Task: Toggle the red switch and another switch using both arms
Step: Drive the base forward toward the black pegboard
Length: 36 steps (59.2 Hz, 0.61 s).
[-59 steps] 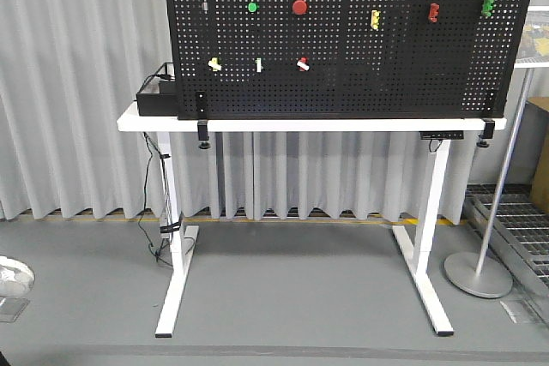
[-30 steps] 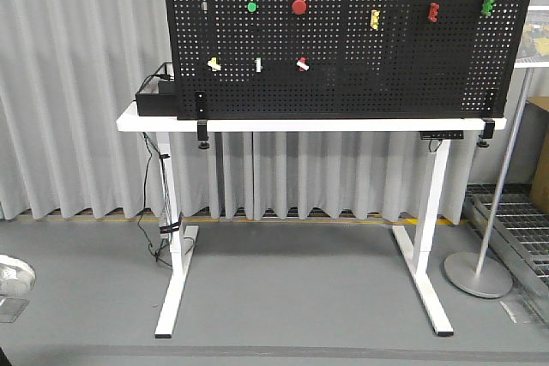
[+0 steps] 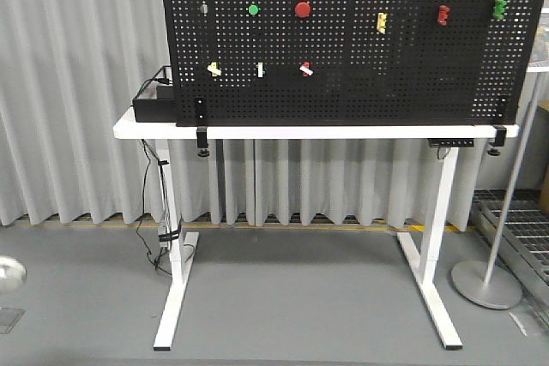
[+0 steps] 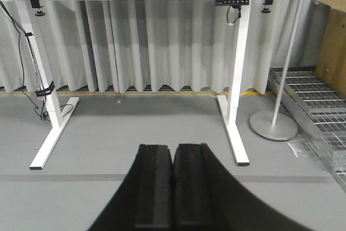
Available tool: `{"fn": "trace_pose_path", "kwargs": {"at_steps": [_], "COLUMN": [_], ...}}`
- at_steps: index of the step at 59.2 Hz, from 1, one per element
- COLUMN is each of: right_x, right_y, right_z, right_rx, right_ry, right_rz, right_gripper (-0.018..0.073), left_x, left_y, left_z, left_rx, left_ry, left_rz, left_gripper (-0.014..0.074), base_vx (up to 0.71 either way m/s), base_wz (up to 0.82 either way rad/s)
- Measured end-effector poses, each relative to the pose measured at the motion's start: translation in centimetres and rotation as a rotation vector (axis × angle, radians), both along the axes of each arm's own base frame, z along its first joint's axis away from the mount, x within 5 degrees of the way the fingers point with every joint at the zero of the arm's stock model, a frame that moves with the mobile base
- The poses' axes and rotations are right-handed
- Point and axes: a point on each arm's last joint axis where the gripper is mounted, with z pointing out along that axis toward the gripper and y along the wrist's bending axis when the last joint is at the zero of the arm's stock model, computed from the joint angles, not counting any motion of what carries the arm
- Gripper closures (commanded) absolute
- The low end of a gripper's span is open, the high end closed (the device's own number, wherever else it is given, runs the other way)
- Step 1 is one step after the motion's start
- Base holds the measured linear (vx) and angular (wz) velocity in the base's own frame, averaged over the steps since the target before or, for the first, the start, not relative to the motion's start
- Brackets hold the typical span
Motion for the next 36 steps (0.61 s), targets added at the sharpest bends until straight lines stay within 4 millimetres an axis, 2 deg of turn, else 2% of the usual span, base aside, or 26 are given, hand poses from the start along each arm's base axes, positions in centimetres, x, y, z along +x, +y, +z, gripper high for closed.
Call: {"fn": "trace_pose_path", "kwargs": {"at_steps": [36], "right_x": [0.00], "right_y": [0.00], "right_z": [0.00], "right_rx": [0.000], "right_ry": [0.000], "right_rz": [0.000], "right_gripper": [0.0566], "left_x": [0.00], "left_y": [0.00], "left_z": [0.00], "left_rx": [0.000], "left_ry": [0.000], "left_rz": [0.000], "left_gripper": [0.0594], "base_vx": [0.23], "base_wz": [0.03]}}
